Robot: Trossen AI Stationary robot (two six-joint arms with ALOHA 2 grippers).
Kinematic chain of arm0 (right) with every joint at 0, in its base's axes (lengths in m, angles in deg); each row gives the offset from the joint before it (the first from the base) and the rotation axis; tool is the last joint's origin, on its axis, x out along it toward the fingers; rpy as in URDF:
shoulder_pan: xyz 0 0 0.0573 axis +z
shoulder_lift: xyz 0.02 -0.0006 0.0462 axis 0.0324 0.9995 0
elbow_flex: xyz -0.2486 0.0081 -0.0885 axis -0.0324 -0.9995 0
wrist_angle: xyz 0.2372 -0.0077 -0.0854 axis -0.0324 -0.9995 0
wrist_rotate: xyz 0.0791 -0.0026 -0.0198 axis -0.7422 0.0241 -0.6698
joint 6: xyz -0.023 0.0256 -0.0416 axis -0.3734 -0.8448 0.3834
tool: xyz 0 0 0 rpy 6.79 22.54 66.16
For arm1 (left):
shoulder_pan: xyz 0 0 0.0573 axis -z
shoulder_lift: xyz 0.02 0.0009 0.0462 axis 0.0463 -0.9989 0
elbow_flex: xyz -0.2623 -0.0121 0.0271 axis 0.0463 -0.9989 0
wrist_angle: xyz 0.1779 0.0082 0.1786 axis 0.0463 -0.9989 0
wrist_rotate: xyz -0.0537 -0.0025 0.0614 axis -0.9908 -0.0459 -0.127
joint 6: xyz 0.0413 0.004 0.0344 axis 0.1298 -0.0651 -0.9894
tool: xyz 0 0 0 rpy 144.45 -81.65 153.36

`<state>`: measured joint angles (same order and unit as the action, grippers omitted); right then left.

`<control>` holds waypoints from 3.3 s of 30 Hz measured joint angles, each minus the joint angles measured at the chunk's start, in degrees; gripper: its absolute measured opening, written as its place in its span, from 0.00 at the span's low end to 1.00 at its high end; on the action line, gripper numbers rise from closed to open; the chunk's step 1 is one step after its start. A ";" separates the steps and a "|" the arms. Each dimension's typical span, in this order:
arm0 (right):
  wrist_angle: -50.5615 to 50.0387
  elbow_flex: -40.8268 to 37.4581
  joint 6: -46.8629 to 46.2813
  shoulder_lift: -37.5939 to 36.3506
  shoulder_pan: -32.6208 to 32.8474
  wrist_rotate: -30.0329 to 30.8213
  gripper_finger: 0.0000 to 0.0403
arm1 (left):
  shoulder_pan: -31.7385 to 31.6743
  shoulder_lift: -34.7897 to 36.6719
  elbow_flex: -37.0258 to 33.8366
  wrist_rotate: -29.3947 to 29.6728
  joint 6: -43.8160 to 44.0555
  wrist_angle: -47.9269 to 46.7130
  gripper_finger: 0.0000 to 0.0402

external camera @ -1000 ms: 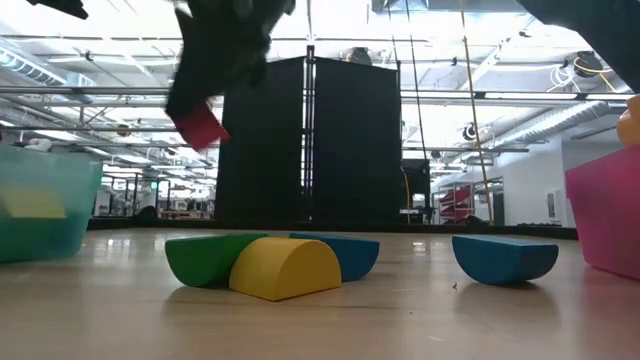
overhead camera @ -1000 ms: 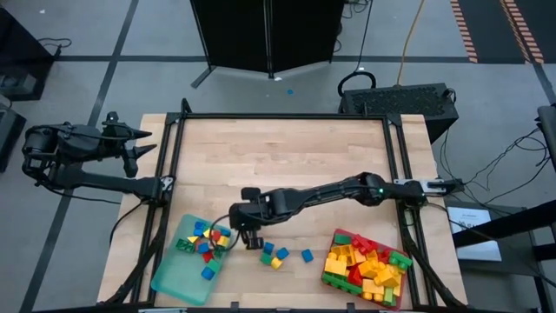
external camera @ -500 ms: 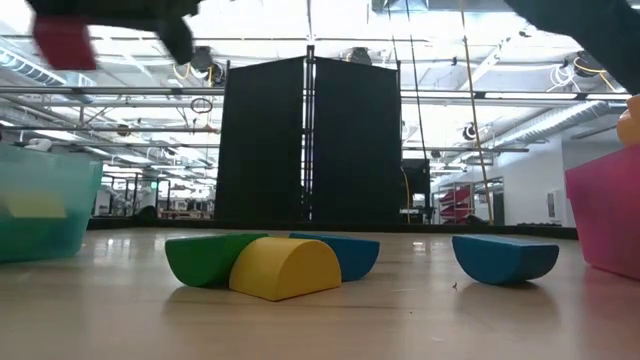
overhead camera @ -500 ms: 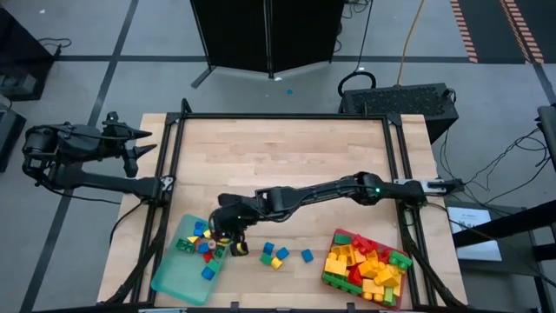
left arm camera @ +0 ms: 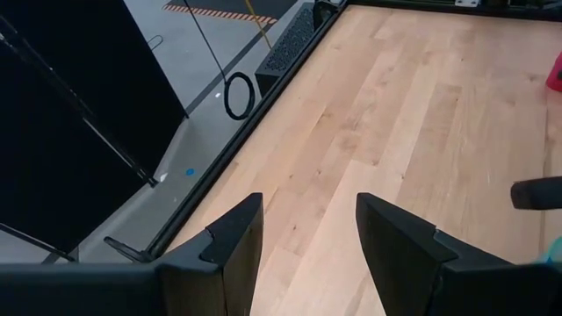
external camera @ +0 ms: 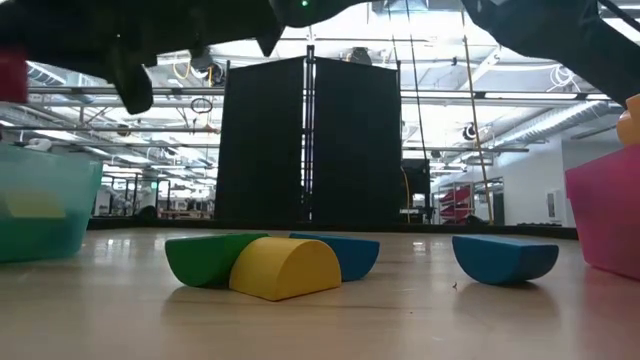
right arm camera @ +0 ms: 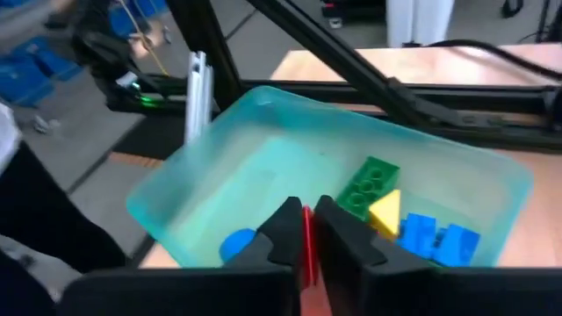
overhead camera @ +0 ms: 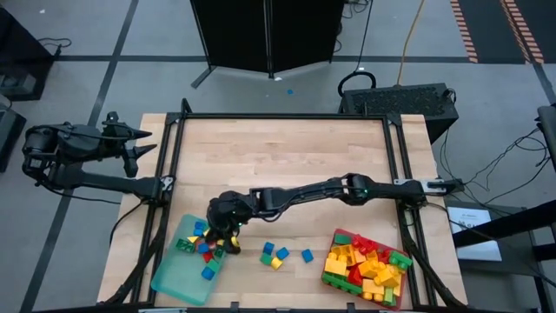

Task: Sort blocks by size
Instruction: Put the red block into the blue bin, then put the blue block into the blue bin

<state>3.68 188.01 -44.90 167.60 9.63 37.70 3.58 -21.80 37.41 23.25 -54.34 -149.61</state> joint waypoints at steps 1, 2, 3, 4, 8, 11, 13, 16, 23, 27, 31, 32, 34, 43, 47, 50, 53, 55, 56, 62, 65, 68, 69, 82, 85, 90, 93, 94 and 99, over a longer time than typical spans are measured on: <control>-0.19 0.05 1.09 -0.03 0.00 0.67 0.07 | 0.01 0.00 0.00 0.00 0.00 0.00 0.47; -0.31 0.05 1.72 -0.03 -0.02 0.95 0.10 | 0.00 0.00 0.00 0.00 0.01 0.00 0.47; -0.41 0.05 1.78 0.01 -0.06 1.03 0.14 | 0.01 0.00 0.00 0.00 0.01 0.00 0.47; -0.39 0.05 1.72 0.05 -0.11 1.28 0.17 | 0.02 0.00 -0.02 -0.01 0.02 0.00 0.47; -0.30 0.05 1.07 0.02 -0.22 1.65 0.32 | 0.01 0.00 -0.01 -0.01 0.02 0.02 0.47; -6.15 0.05 -3.36 -0.78 -0.31 1.11 0.42 | 0.00 0.00 0.00 -0.01 0.04 0.02 0.47; -15.05 -0.02 -5.30 -2.39 -0.52 0.01 0.46 | 0.00 0.01 0.00 -0.01 0.04 0.02 0.47; -31.67 0.18 -5.92 -6.17 -0.59 0.16 0.49 | 0.02 0.00 -0.02 -0.01 0.02 0.00 0.47; -58.69 -0.08 -4.44 -6.74 4.05 4.86 0.48 | 0.00 0.00 -0.01 -0.01 -0.04 0.00 0.47; -58.61 0.18 -3.41 -7.03 7.47 10.41 0.48 | 0.02 0.00 -0.02 -0.01 -0.04 -0.01 0.47; -58.59 0.14 -5.16 -6.81 9.87 12.51 0.48 | 0.00 0.00 -0.01 -0.01 -0.08 -0.02 0.47; -59.42 0.14 -5.57 -6.83 10.37 12.51 0.48 | 0.00 0.00 -0.02 -0.01 -0.10 -0.02 0.47; -62.29 0.15 -5.75 -6.83 11.40 12.49 0.48 | 0.01 0.00 -0.02 -0.01 -0.11 -0.02 0.47; -64.94 0.09 1.76 -6.82 15.95 19.85 0.48 | 0.01 0.00 -0.02 -0.01 -0.57 -0.04 0.47; -62.71 0.11 2.79 -6.50 15.60 20.64 0.49 | 0.02 0.00 -0.02 -0.01 -0.57 -0.04 0.47; -62.76 -0.81 2.14 -6.12 15.13 18.76 0.53 | 0.01 0.00 -0.02 -0.02 -0.60 -0.04 0.47; -62.22 -2.40 2.21 -6.04 15.12 18.26 0.60 | 0.02 0.00 -0.01 -0.01 -0.59 -0.04 0.47; -61.59 -3.32 2.82 -6.03 15.13 18.34 0.65 | 0.01 0.00 -0.02 -0.01 -0.61 -0.04 0.47; -61.58 -3.69 3.06 -6.01 15.17 18.33 0.67 | 0.00 0.00 -0.02 -0.02 -0.59 -0.04 0.47; -59.44 -6.10 3.38 -6.00 14.19 20.31 0.75 | 0.01 0.00 -0.02 -0.02 -0.63 -0.07 0.47; -57.76 -7.98 3.51 -6.00 13.51 20.53 0.74 | 0.02 0.00 -0.02 -0.01 -0.63 -0.07 0.47; -56.63 -10.13 3.51 -6.00 12.90 19.61 0.71 | 0.01 0.00 -0.02 -0.01 -0.63 -0.07 0.47; -56.21 -10.71 3.44 -6.00 12.82 19.18 0.70 | 0.01 0.00 -0.01 -0.03 -0.63 -0.07 0.47; -54.56 -12.63 3.77 -6.16 12.93 17.91 0.28 | 0.01 0.00 -0.02 -0.01 -0.91 -0.07 0.47; -54.52 -12.63 3.52 -6.17 12.78 17.89 0.28 | 0.01 0.01 -0.02 -0.02 -1.62 -0.07 0.47; -54.57 -12.69 2.99 -6.36 12.32 17.83 0.28 | 0.02 0.01 -0.02 -0.01 -1.66 -0.07 0.47; -54.71 -12.80 2.83 -6.82 11.55 17.96 0.28 | 0.02 0.00 -0.02 -0.03 -1.71 -0.07 0.47; -54.81 -12.86 2.85 -7.11 11.32 18.17 0.28 | 0.00 0.00 0.00 -0.01 -1.71 -0.07 0.47; -54.69 -12.91 2.84 -8.98 9.51 19.93 0.28 | 0.00 0.01 -0.02 -0.01 -1.72 -0.07 0.47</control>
<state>-51.01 175.10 -42.06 158.62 19.13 57.62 3.58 -21.79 37.38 23.24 -56.06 -149.68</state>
